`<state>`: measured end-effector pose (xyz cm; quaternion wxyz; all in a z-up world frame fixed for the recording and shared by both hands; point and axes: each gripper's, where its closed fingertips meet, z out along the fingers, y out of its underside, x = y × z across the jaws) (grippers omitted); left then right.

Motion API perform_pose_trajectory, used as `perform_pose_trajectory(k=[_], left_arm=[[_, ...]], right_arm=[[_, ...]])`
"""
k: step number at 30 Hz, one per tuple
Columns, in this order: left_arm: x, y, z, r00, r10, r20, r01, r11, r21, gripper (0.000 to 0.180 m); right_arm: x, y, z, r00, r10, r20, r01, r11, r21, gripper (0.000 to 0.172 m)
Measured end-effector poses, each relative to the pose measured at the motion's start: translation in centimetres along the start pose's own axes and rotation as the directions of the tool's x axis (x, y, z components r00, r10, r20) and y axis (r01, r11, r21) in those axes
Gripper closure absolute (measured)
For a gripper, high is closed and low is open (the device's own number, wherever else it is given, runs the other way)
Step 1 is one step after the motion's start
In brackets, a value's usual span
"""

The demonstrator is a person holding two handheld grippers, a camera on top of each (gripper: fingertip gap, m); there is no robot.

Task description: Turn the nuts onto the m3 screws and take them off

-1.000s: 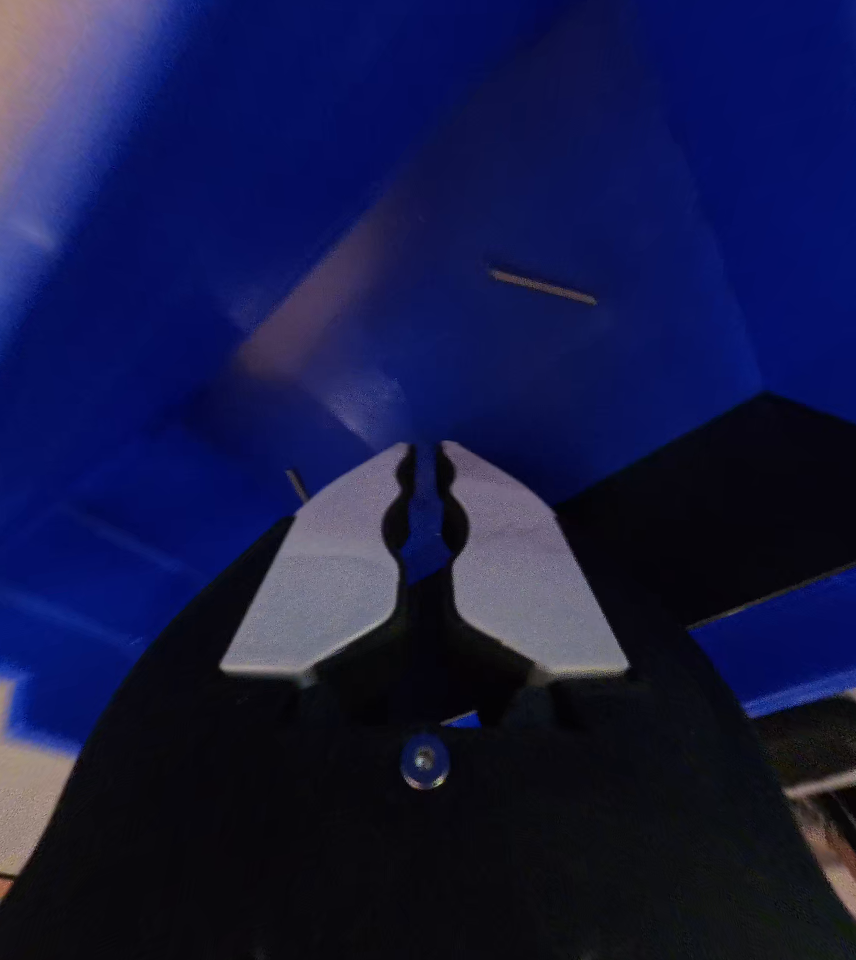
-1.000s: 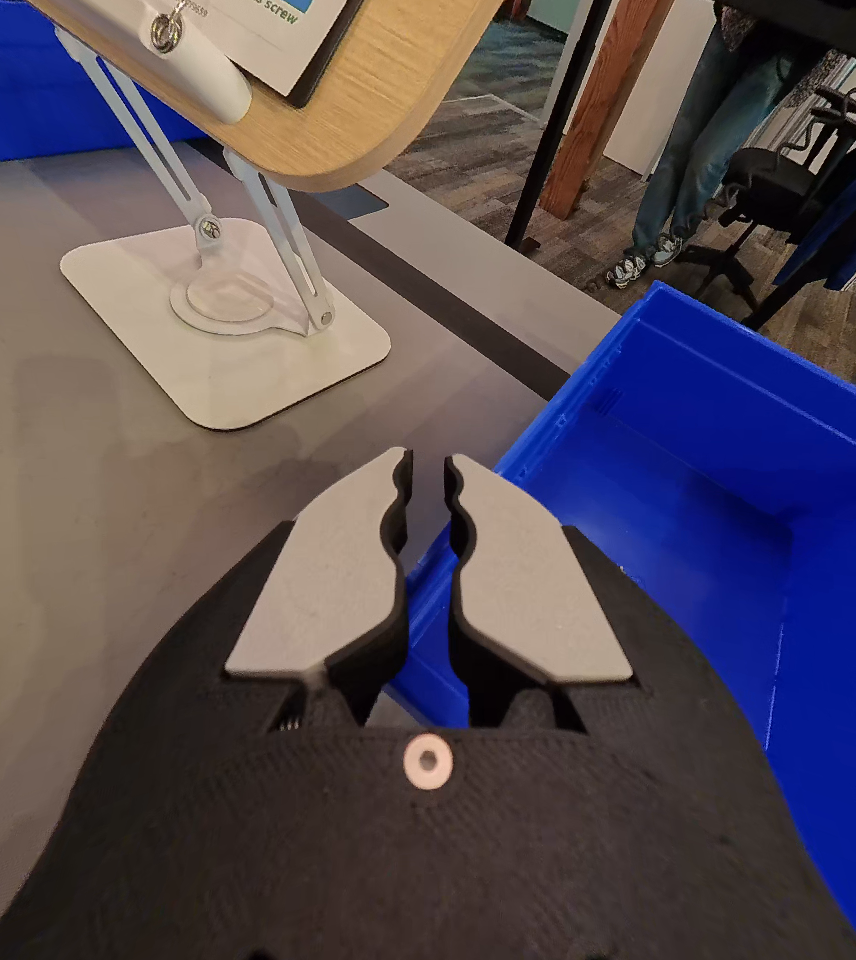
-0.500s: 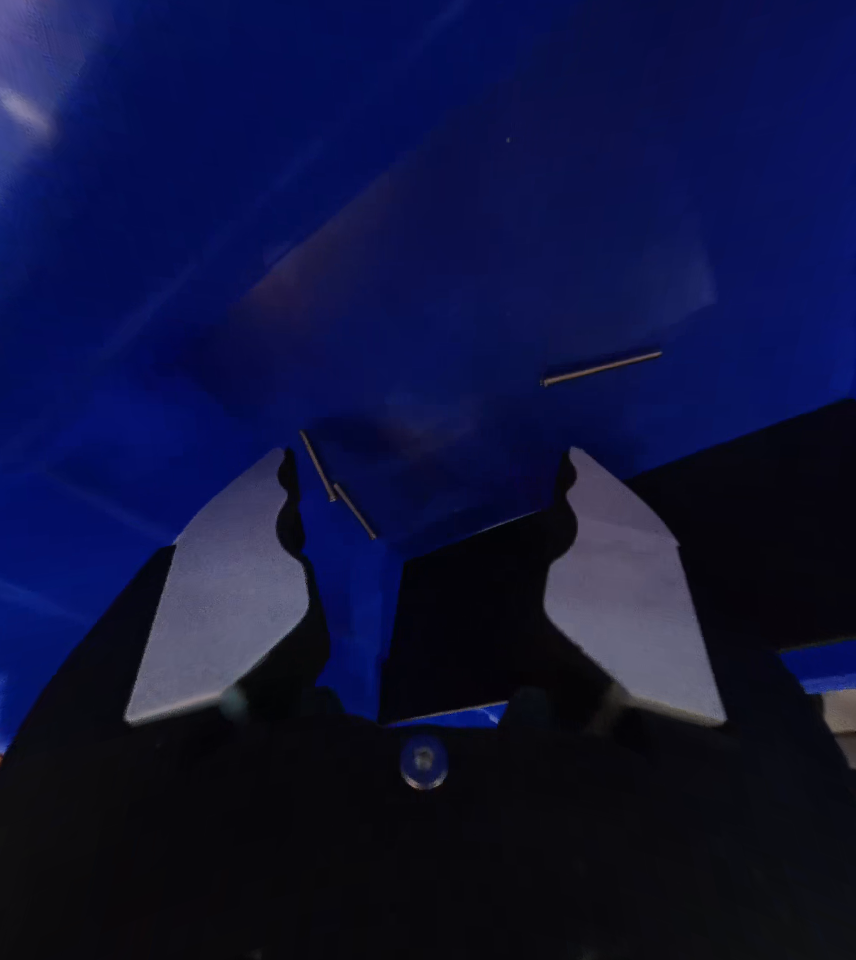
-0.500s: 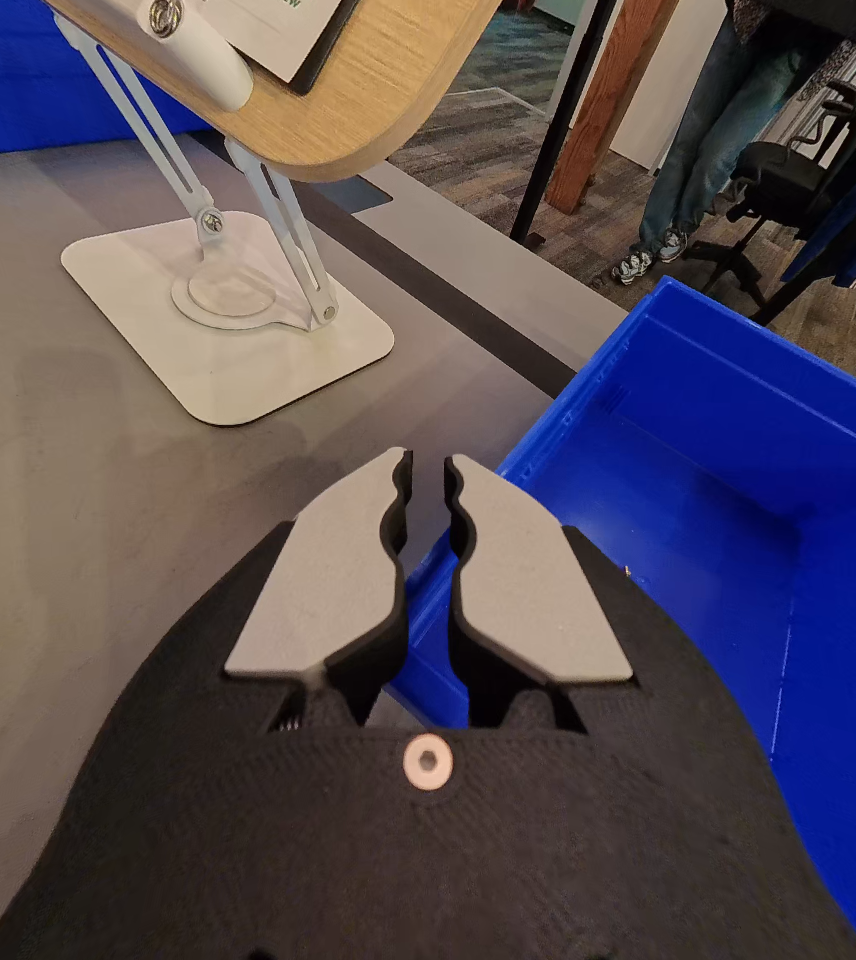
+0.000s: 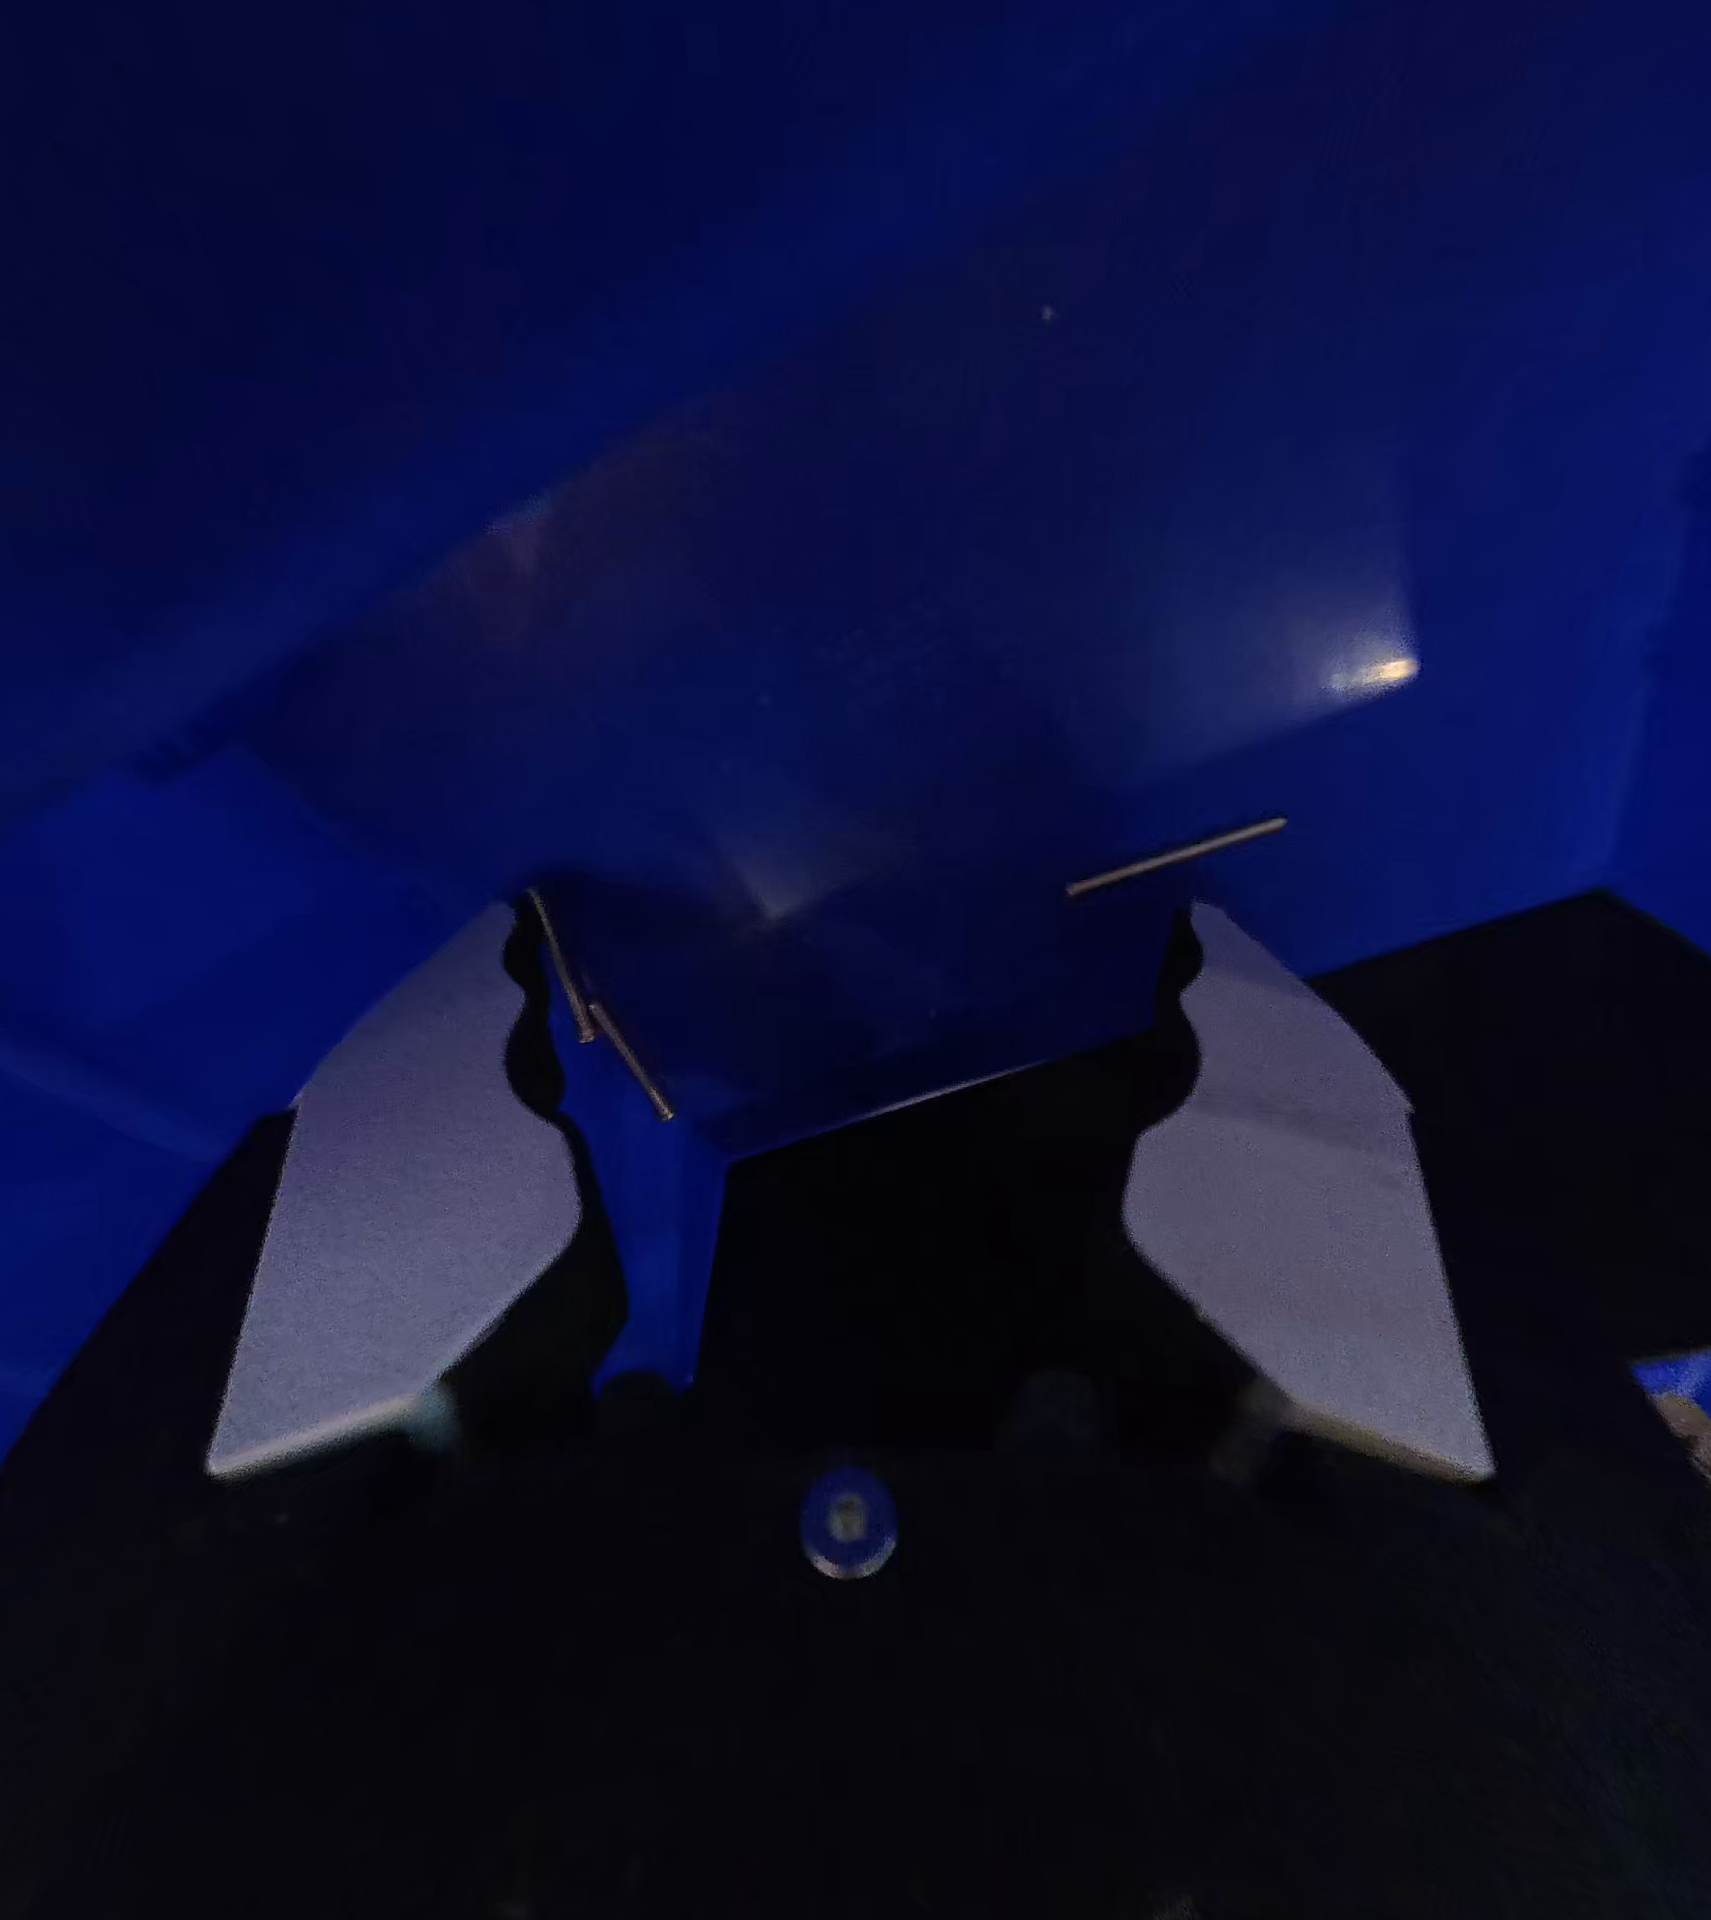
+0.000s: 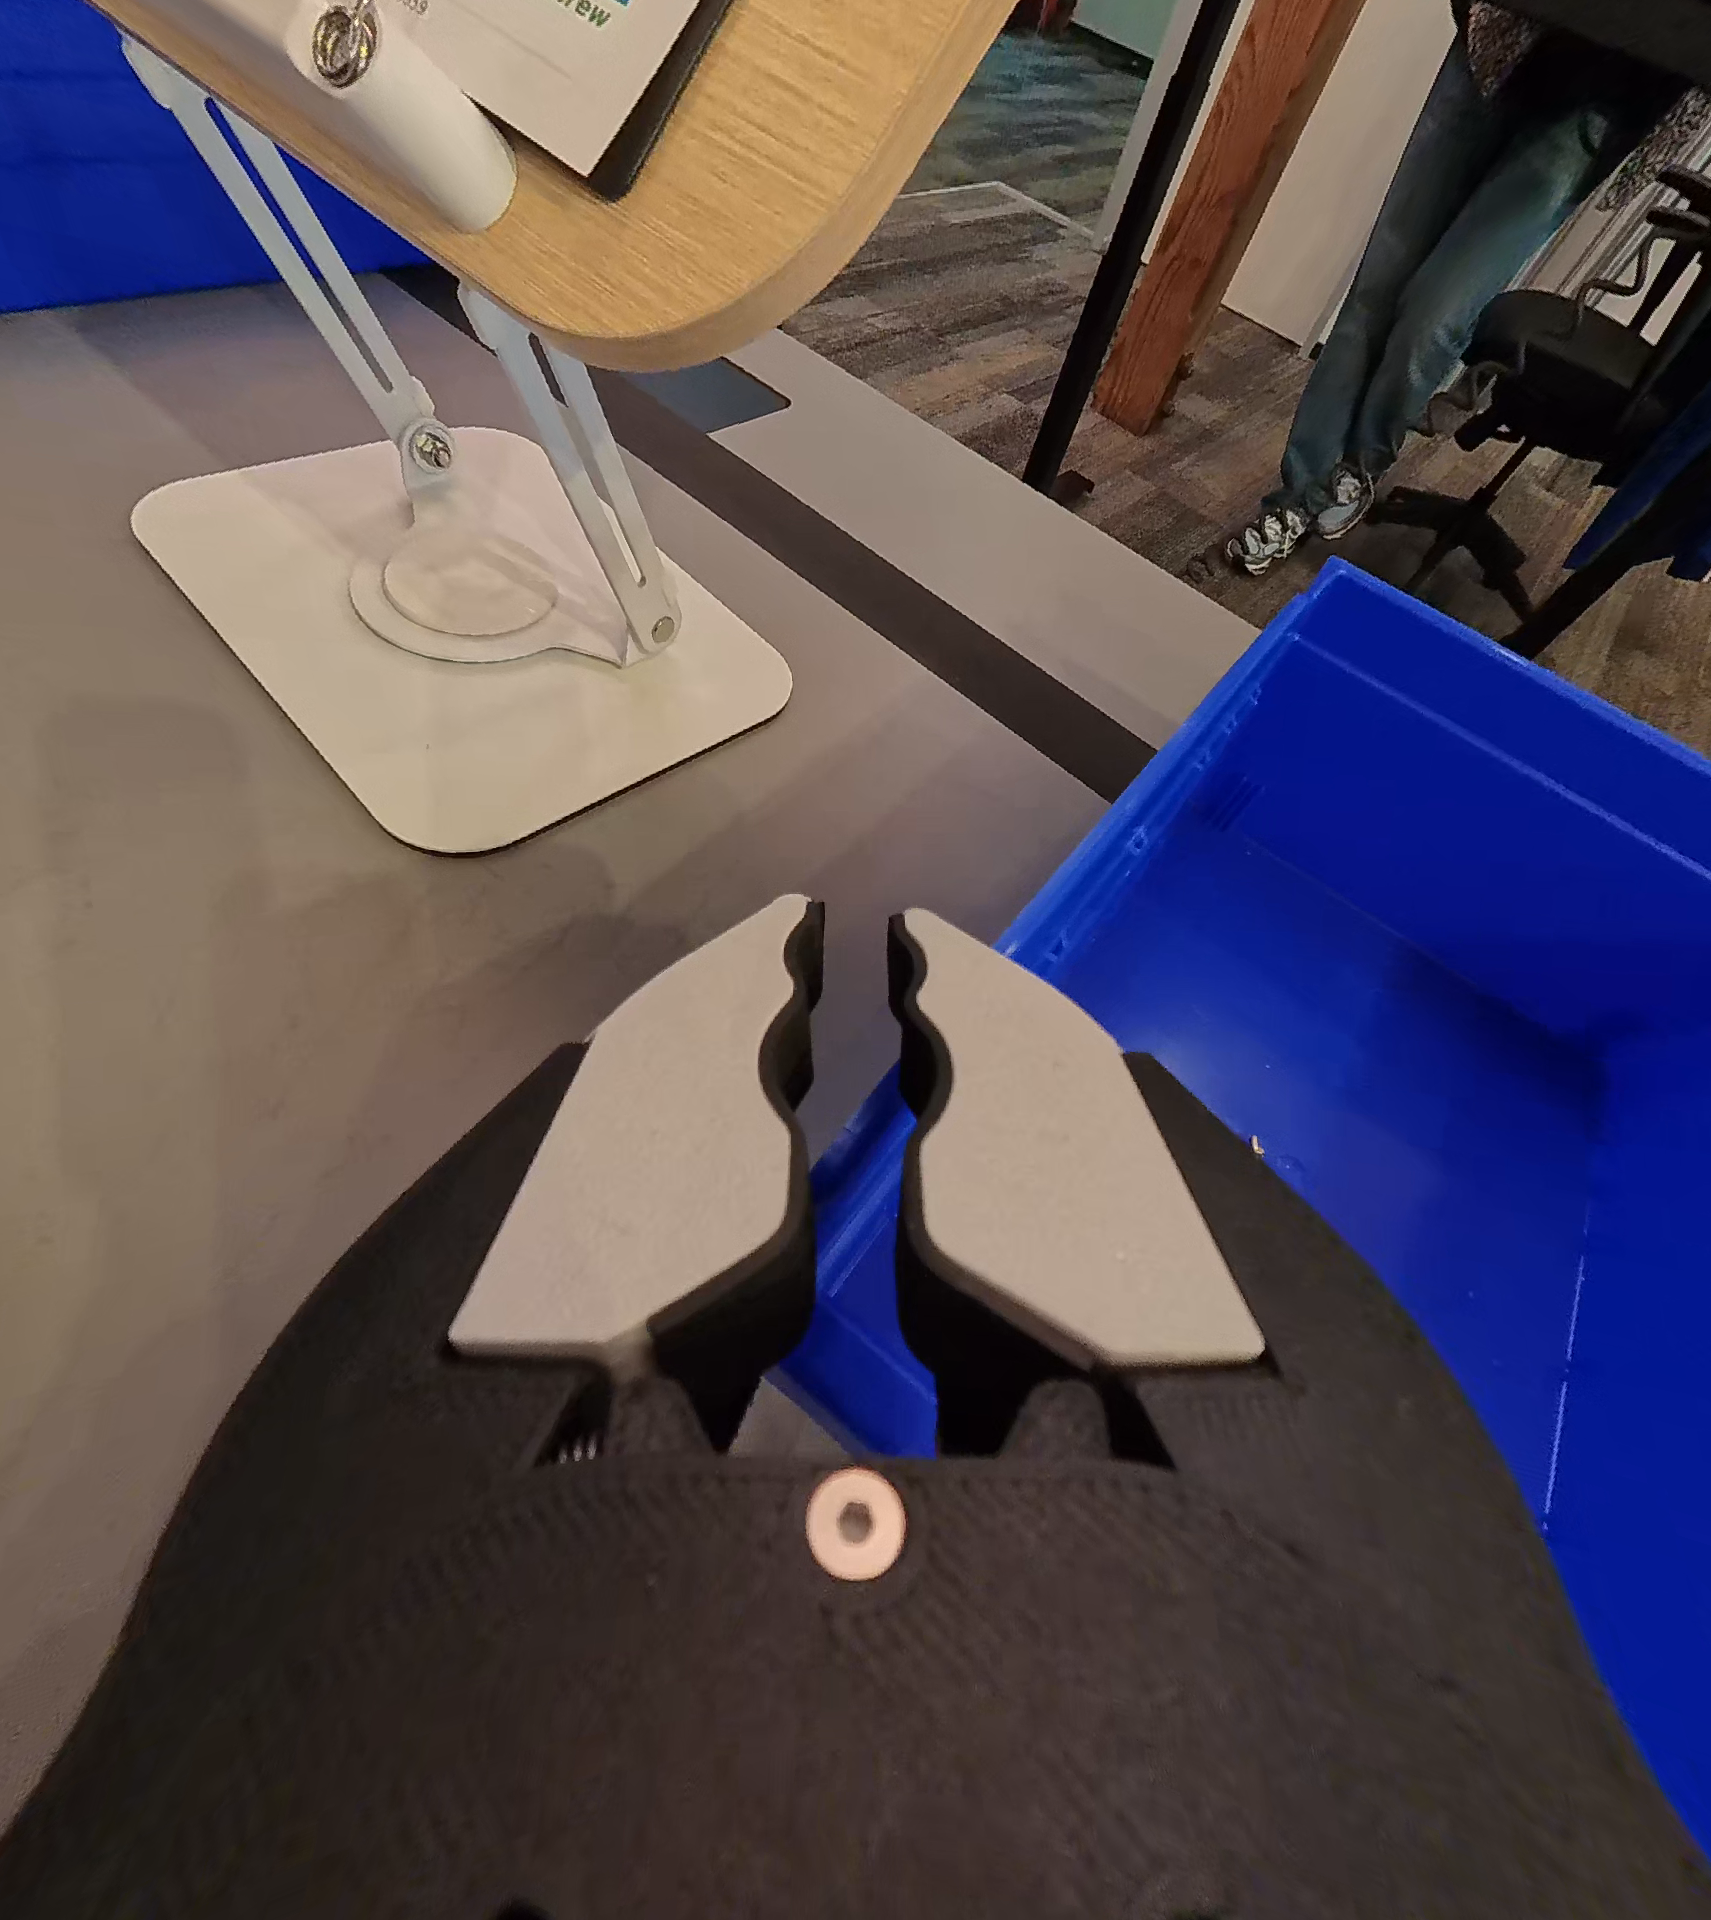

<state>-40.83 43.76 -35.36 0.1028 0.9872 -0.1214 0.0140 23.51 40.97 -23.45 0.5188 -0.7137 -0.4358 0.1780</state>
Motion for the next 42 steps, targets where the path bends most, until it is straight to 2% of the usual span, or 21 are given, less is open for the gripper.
perform_pose_trajectory(k=[4, 5, 6, 9, 10, 11, 14, 17, 18, 20, 22, 23, 26, 34, 36, 38, 40, 42], left_arm=[[1.8, 0.3, -0.6, 0.993, -0.040, -0.111, 0.039, 0.999, -0.012, 0.097], [2.9, 0.1, -0.9, 0.980, -0.063, -0.187, 0.063, 0.998, -0.006, 0.107], [3.6, -0.2, -1.3, 0.968, -0.075, -0.240, 0.080, 0.997, 0.010, 0.108], [2.9, -0.8, -2.4, 0.979, -0.055, -0.198, 0.070, 0.995, 0.068, 0.106], [2.7, -1.0, -2.7, 0.982, -0.050, -0.183, 0.067, 0.994, 0.088, 0.112], [1.9, -0.8, -2.8, 0.993, -0.032, -0.116, 0.043, 0.995, 0.089, 0.116], [0.6, 0.6, -2.0, 1.000, -0.008, -0.021, 0.008, 1.000, 0.004, 0.113], [1.2, 1.2, -1.0, 0.999, 0.014, -0.029, -0.016, 0.999, -0.037, 0.113], [0.8, 1.5, -0.5, 0.999, 0.052, 0.017, -0.051, 0.996, -0.067, 0.117], [1.0, 1.1, -0.2, 0.998, 0.063, 0.005, -0.063, 0.997, -0.041, 0.125], [0.9, 1.2, -0.2, 0.998, 0.062, 0.006, -0.061, 0.997, -0.043, 0.145], [0.8, 1.3, -0.2, 0.998, 0.065, 0.008, -0.065, 0.997, -0.043, 0.147], [0.5, 1.5, 0.0, 0.995, 0.091, 0.035, -0.090, 0.996, -0.029, 0.178], [0.4, 1.8, -0.1, 0.983, 0.158, 0.098, -0.156, 0.987, -0.024, 0.178], [0.8, 1.3, -0.6, 0.990, 0.125, 0.061, -0.126, 0.992, 0.022, 0.178], [1.1, -0.3, -1.7, 0.998, 0.063, 0.016, -0.065, 0.990, 0.125, 0.178], [1.0, -0.9, -2.0, 1.000, 0.007, -0.004, -0.007, 0.989, 0.149, 0.156], [0.6, -0.6, -1.4, 0.999, -0.038, 0.003, 0.038, 0.993, 0.111, 0.149]], right_arm=[[-0.1, 0.0, 0.0, 1.000, 0.000, 0.002, 0.000, 1.000, 0.000, 0.160], [-0.1, 0.0, 0.1, 1.000, 0.000, 0.003, 0.000, 1.000, -0.001, 0.160], [-0.1, 0.0, 0.1, 1.000, 0.000, 0.004, 0.000, 1.000, -0.002, 0.160], [-0.1, 0.1, 0.1, 1.000, 0.001, 0.005, -0.001, 1.000, -0.004, 0.160], [-0.1, 0.1, 0.1, 1.000, 0.001, 0.004, -0.001, 1.000, -0.003, 0.160], [-0.1, 0.1, 0.1, 1.000, 0.001, 0.004, -0.001, 1.000, -0.002, 0.160], [-0.1, 0.1, 0.1, 1.000, 0.003, 0.007, -0.003, 1.000, -0.005, 0.160], [-0.2, 0.1, 0.1, 1.000, -0.002, 0.008, 0.002, 1.000, -0.006, 0.160], [-0.2, 0.1, 0.1, 1.000, -0.003, 0.008, 0.003, 1.000, -0.006, 0.160], [-0.2, 0.0, 0.0, 1.000, -0.001, 0.008, 0.001, 1.000, -0.004, 0.160], [-0.1, 0.0, 0.0, 1.000, 0.000, 0.007, 0.000, 1.000, -0.003, 0.160], [-0.1, 0.0, 0.0, 1.000, -0.001, 0.007, 0.001, 1.000, -0.004, 0.160], [-0.1, 0.0, 0.0, 1.000, -0.004, 0.006, 0.004, 1.000, -0.003, 0.160], [-0.2, -0.3, -0.2, 1.000, -0.004, 0.006, 0.004, 1.000, 0.005, 0.160], [-0.2, -0.3, -0.2, 1.000, -0.003, 0.012, 0.003, 1.000, 0.012, 0.160], [-0.3, -0.3, -0.2, 1.000, -0.005, 0.014, 0.005, 1.000, 0.011, 0.160], [-0.3, -0.2, -0.1, 1.000, -0.008, 0.012, 0.008, 1.000, 0.003, 0.160], [-0.3, -0.2, -0.1, 1.000, -0.008, 0.011, 0.008, 1.000, 0.003, 0.160]])
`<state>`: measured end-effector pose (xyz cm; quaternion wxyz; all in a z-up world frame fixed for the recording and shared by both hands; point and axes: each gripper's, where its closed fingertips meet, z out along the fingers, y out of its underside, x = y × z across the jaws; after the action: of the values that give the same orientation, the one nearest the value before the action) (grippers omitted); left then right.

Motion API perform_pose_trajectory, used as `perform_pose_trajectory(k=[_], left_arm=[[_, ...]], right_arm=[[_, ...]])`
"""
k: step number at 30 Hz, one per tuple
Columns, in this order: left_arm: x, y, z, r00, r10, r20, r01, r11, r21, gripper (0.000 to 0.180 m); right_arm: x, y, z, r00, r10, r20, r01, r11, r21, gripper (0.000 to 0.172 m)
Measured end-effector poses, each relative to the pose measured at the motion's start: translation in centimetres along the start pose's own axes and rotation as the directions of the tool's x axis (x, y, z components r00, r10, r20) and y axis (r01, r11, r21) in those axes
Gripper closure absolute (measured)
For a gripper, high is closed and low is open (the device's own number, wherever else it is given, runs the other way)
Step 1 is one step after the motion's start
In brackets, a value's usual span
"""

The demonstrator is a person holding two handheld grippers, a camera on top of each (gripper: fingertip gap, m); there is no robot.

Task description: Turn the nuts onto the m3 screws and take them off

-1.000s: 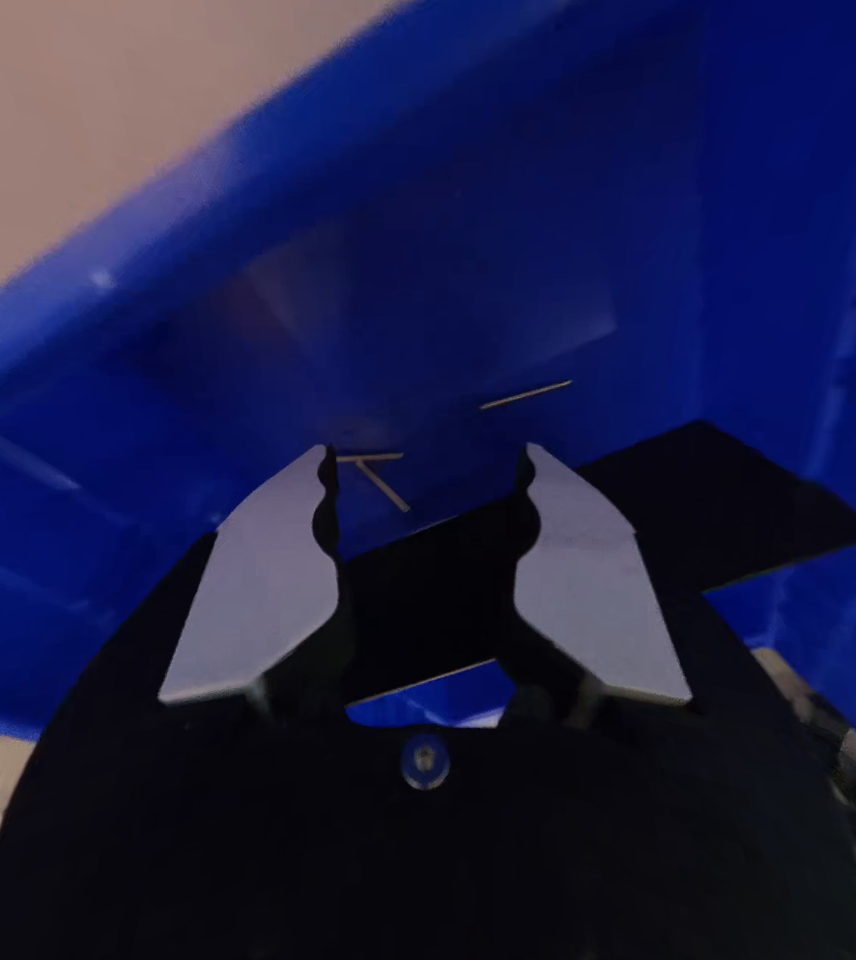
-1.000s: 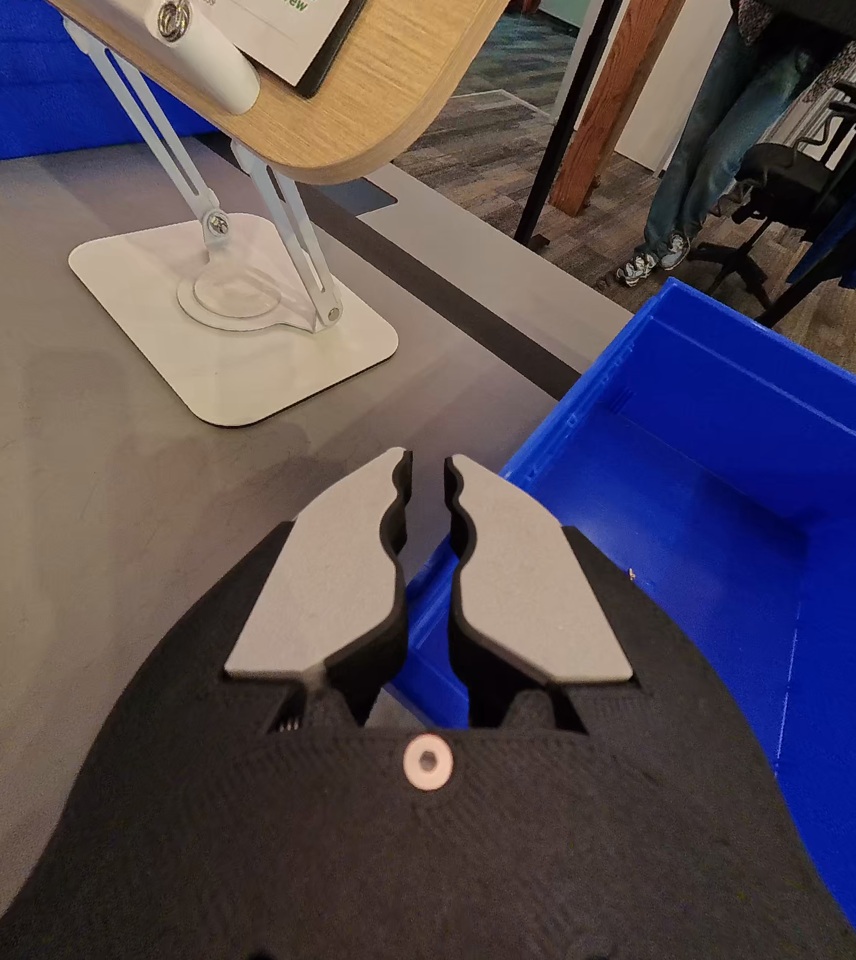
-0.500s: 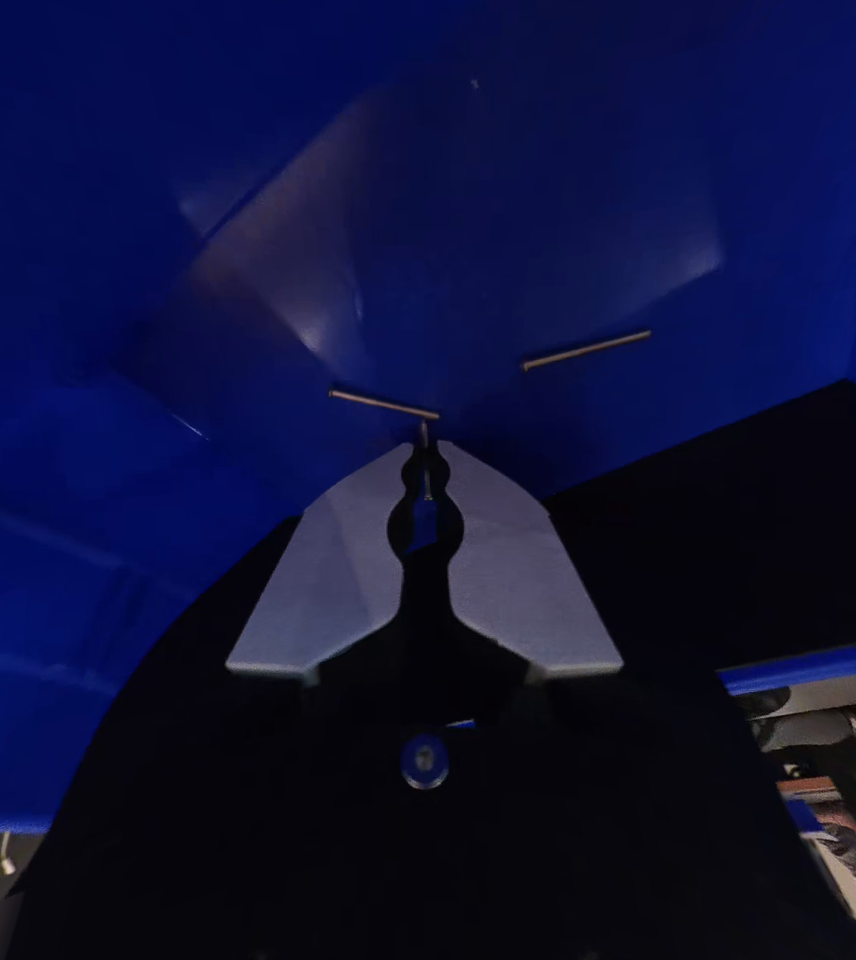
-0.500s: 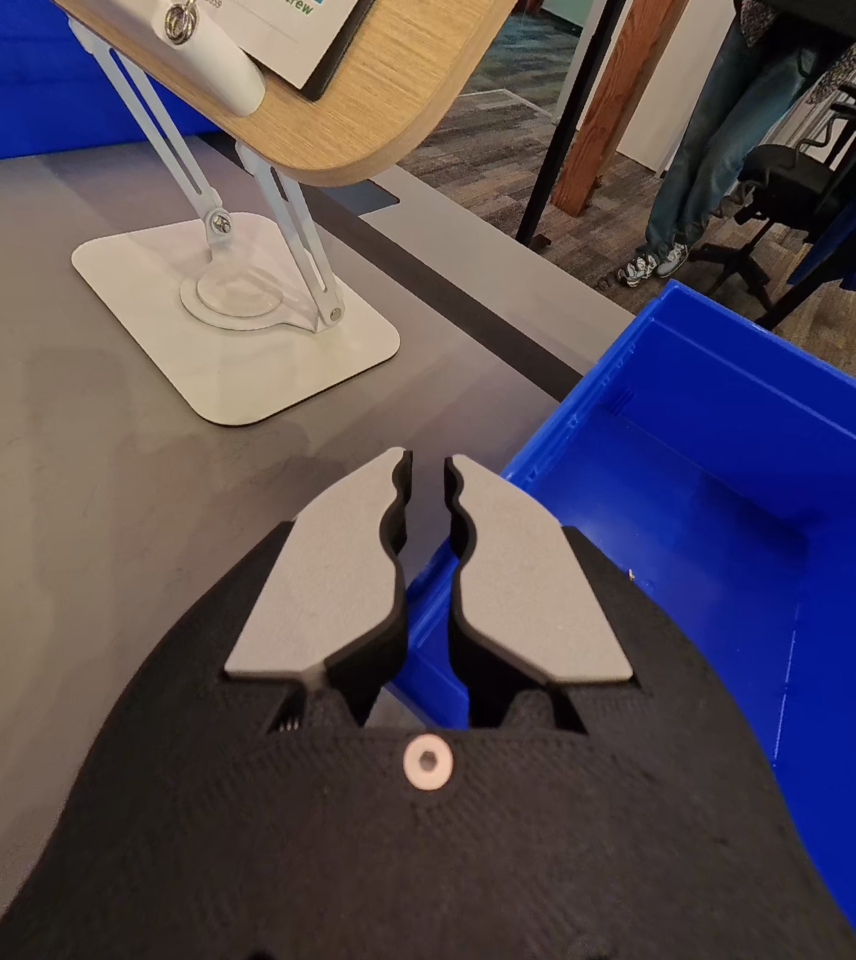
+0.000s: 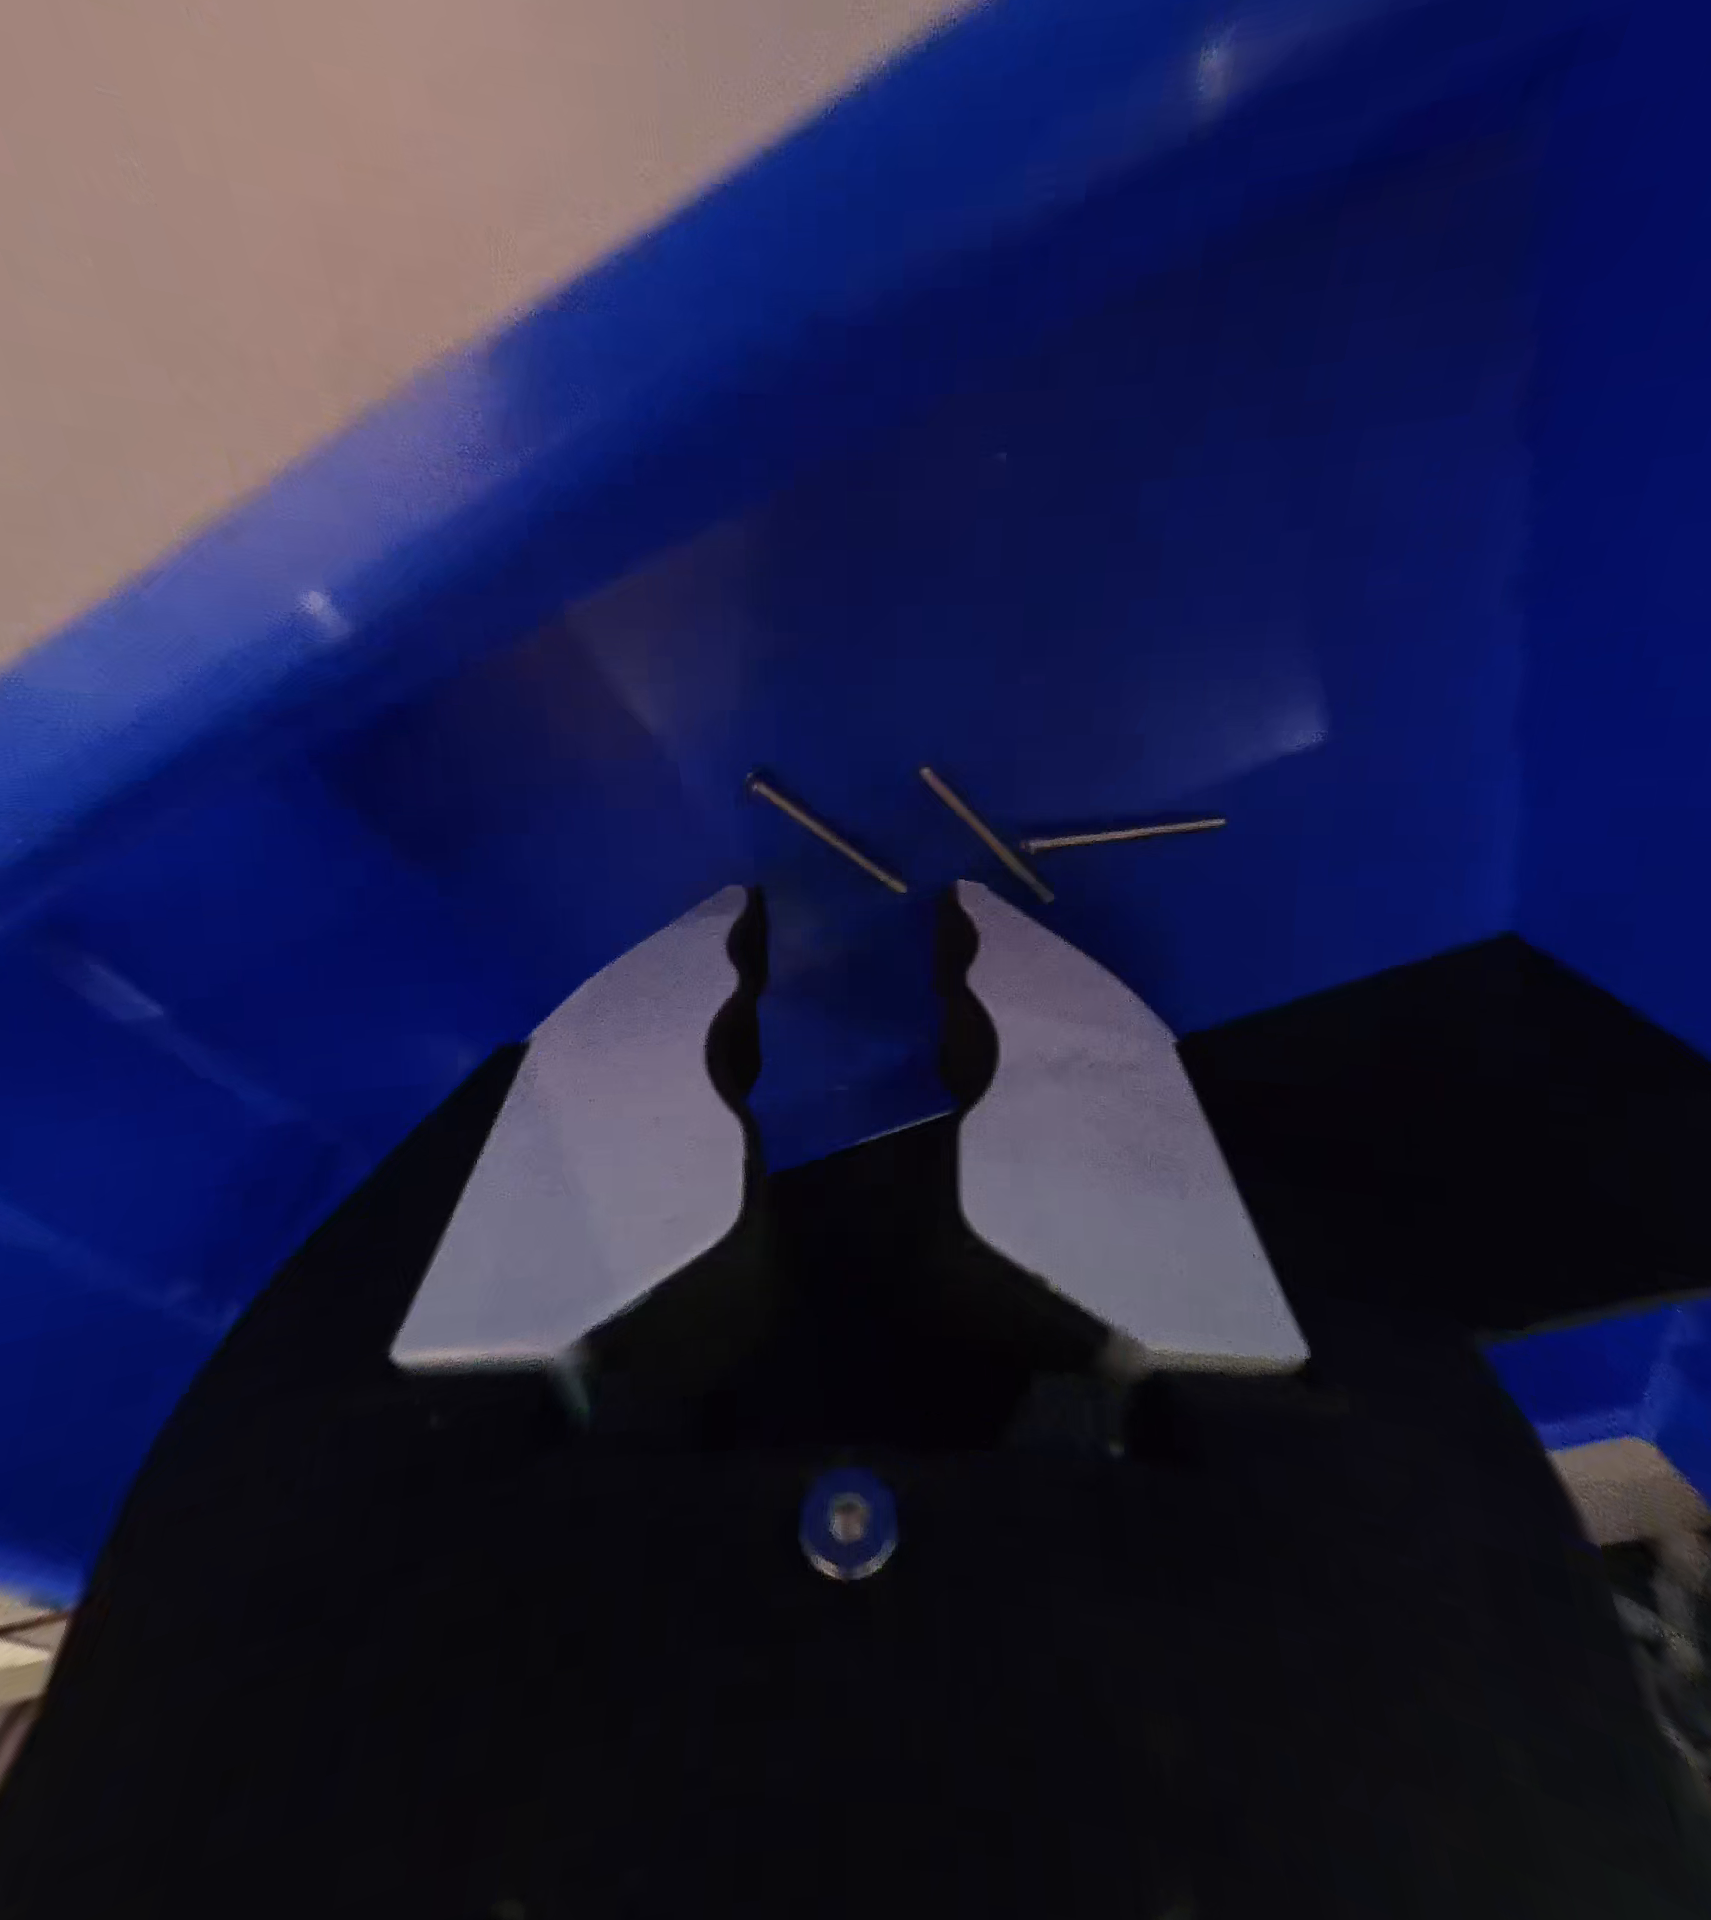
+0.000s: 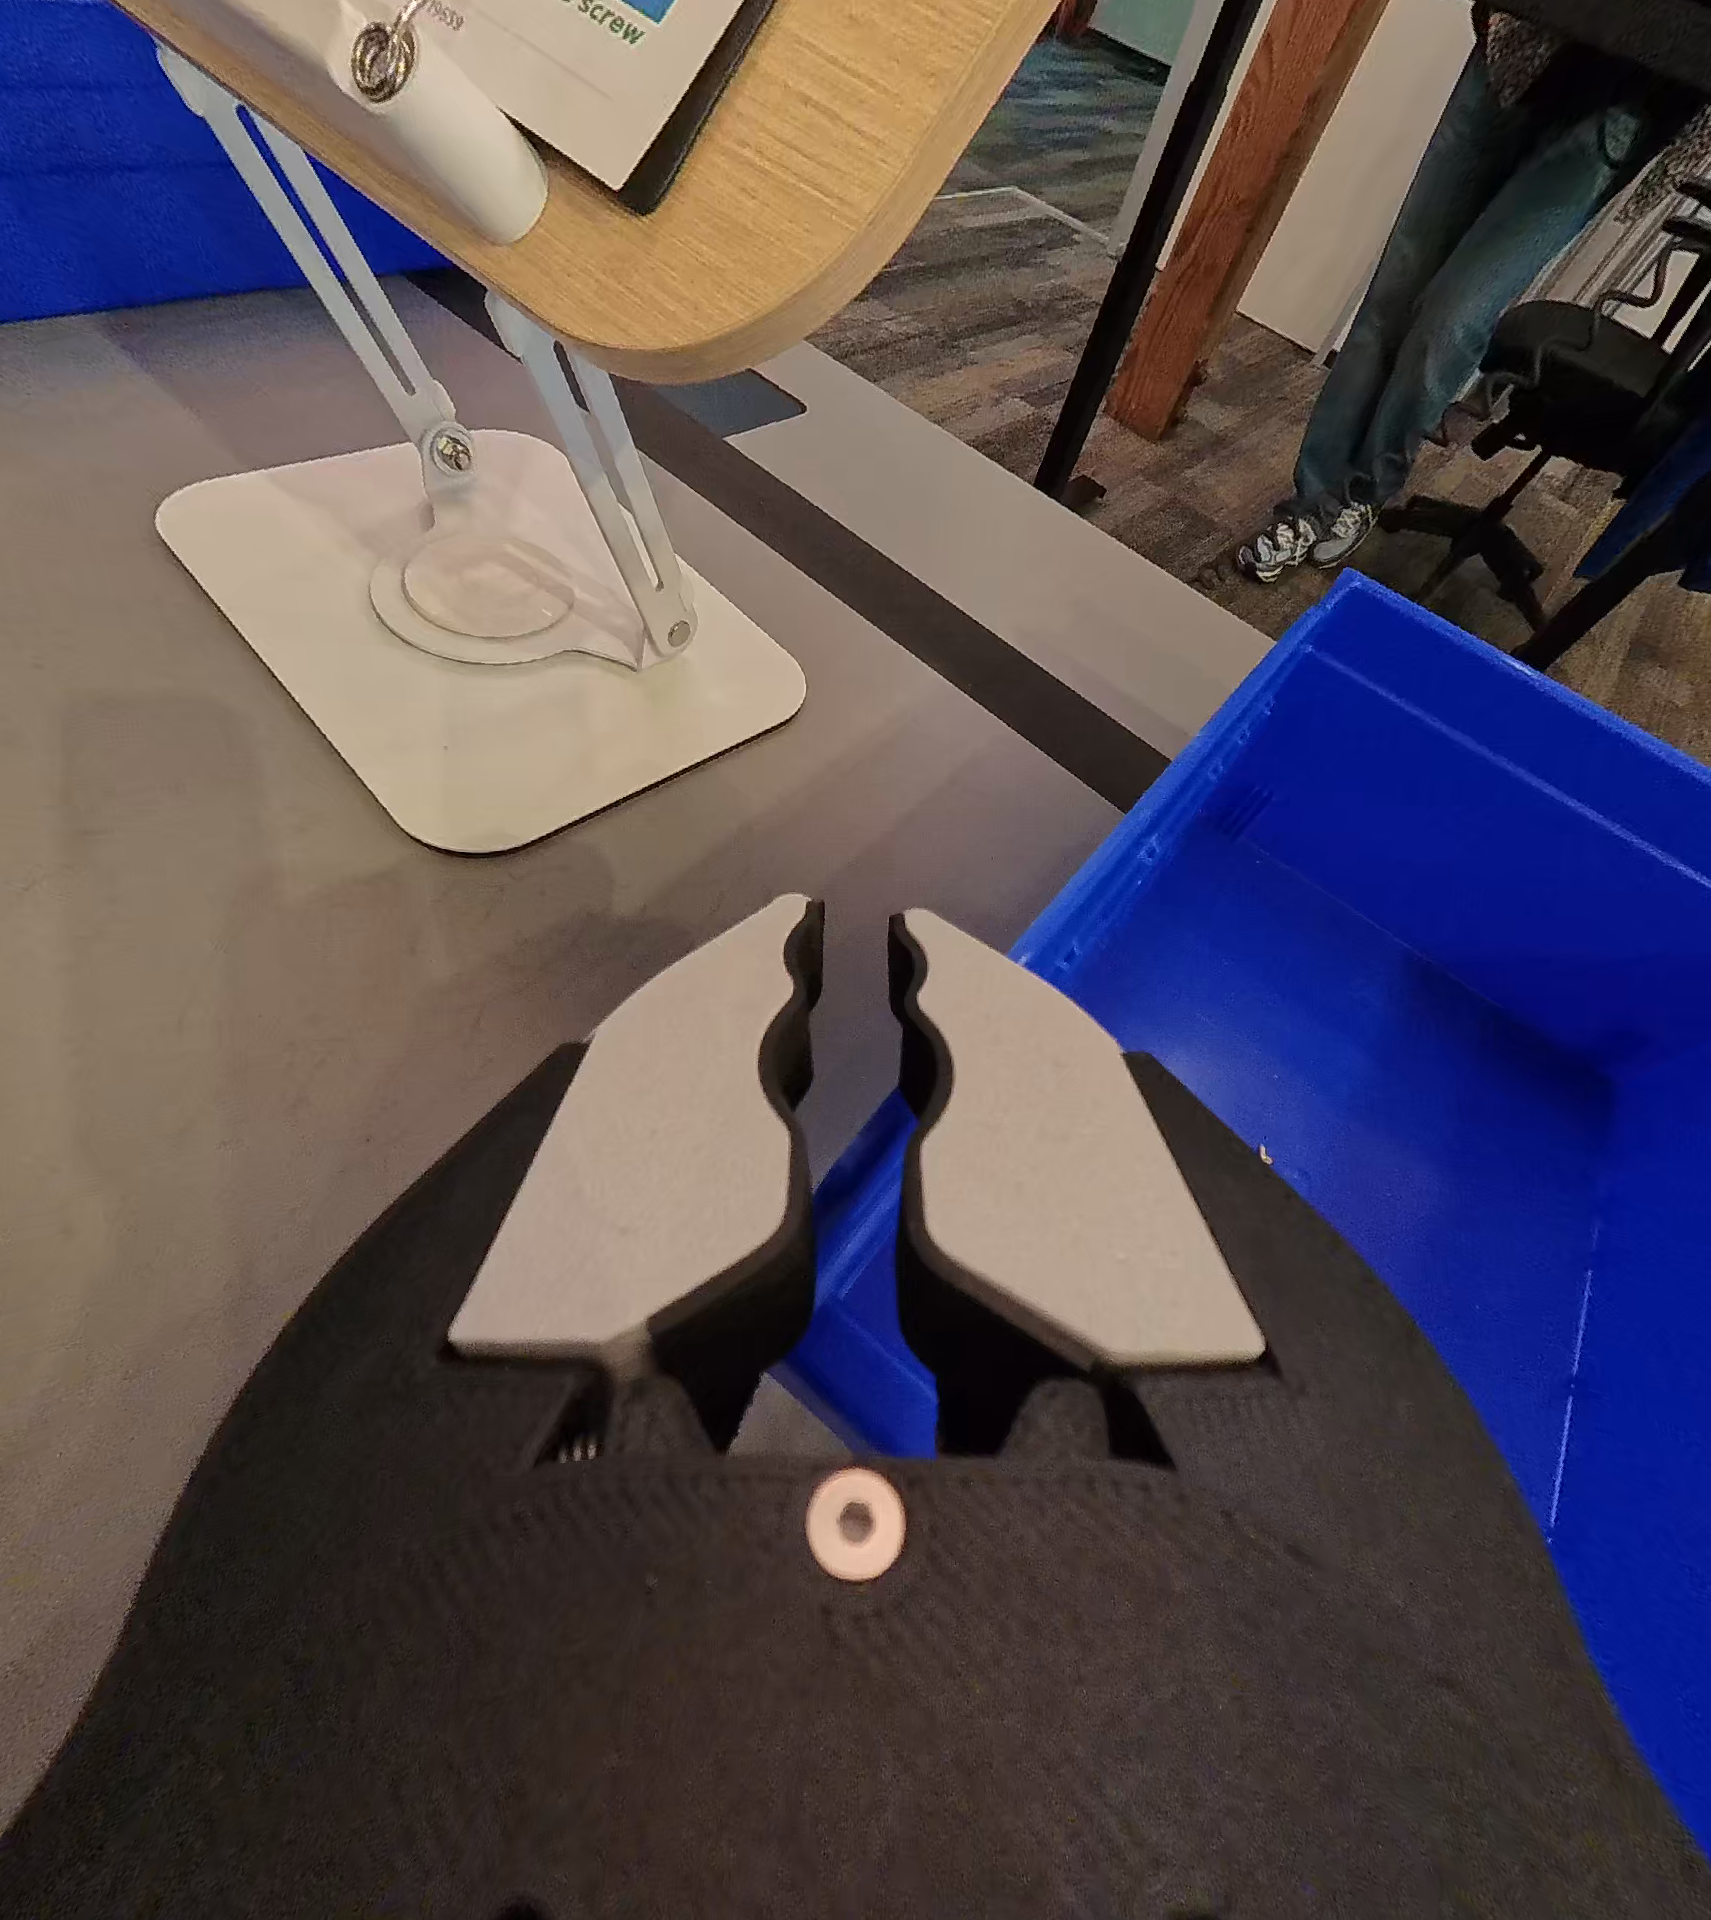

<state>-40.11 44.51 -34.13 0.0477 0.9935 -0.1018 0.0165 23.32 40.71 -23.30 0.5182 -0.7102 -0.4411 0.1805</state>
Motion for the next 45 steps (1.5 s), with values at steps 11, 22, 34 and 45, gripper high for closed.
perform_pose_trajectory(k=[11, 22, 34, 45], left_arm=[[-0.3, -0.1, 0.6, 0.998, -0.064, 0.026, 0.064, 0.998, -0.011, 0.156], [0.2, 0.2, 0.4, 0.996, -0.016, 0.083, 0.018, 1.000, -0.020, 0.178], [6.1, 3.8, -10.1, 0.997, 0.081, 0.003, -0.078, 0.951, 0.300, 0.178], [29.9, 17.1, -6.0, 0.910, 0.411, -0.053, -0.355, 0.840, 0.409, 0.179]], right_arm=[[0.2, -0.2, -0.3, 1.000, 0.002, -0.006, -0.002, 1.000, 0.009, 0.160], [0.2, -0.6, -0.6, 1.000, -0.001, -0.011, 0.001, 1.000, 0.020, 0.160], [0.1, -0.6, -0.6, 1.000, 0.001, -0.008, 0.000, 1.000, 0.024, 0.160], [-0.8, -0.9, -0.2, 1.000, -0.015, 0.013, 0.014, 0.999, 0.042, 0.160]])
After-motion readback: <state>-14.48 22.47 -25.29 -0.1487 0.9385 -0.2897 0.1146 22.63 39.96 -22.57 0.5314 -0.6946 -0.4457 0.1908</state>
